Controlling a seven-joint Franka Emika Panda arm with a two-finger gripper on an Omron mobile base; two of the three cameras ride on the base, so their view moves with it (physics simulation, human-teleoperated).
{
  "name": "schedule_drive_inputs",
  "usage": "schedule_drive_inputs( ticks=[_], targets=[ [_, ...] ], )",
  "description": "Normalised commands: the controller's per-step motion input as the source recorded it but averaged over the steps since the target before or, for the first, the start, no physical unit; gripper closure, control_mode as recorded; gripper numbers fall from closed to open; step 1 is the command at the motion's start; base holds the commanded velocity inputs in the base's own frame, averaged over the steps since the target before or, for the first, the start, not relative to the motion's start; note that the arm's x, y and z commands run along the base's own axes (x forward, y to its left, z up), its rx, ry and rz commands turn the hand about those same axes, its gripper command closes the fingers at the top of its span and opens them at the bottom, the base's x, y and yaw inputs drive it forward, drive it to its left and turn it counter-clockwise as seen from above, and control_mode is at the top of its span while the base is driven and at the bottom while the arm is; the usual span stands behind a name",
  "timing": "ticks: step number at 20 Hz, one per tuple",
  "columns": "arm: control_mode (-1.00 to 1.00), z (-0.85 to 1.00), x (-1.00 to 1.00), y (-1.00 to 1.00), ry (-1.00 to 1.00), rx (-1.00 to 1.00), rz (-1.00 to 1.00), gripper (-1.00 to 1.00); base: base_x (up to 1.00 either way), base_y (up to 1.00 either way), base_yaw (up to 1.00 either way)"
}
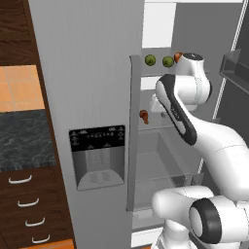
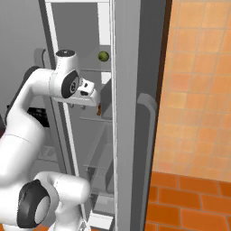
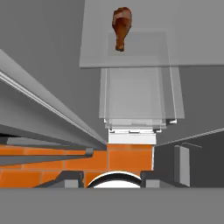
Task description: Place one lime and one chicken drumstick in each tupperware on the nearby counter, to pack two identical lunches.
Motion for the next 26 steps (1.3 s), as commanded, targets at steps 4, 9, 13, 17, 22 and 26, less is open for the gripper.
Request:
schedule_drive_inputs(
  ticks=[4, 9, 13, 17, 22, 26],
  targets=[
    [-1.00, -0.11, -0.16, -0.01, -0.04, 0.00, 0.00, -1.00, 0.00, 0.00, 0.00],
    [-1.00, -0.40, 0.03, -0.03, -0.16, 0.00, 0.00, -1.00, 0.00, 0.00, 0.00],
    [-1.00, -0.29, 0.45, -0.01, -0.12, 0.01, 0.00, -1.00, 0.00, 0.00, 0.00],
    [-1.00, -0.26, 0.76, -0.09, -0.11, 0.08, 0.00, -1.00, 0.00, 0.00, 0.00],
    [-1.00, -0.29, 0.73, 0.00, -0.05, 0.02, 0.00, -1.00, 0.00, 0.00, 0.00],
    [-1.00, -0.21, 0.54, -0.10, -0.01, 0.03, 0.01, -1.00, 0.00, 0.00, 0.00]
  ],
)
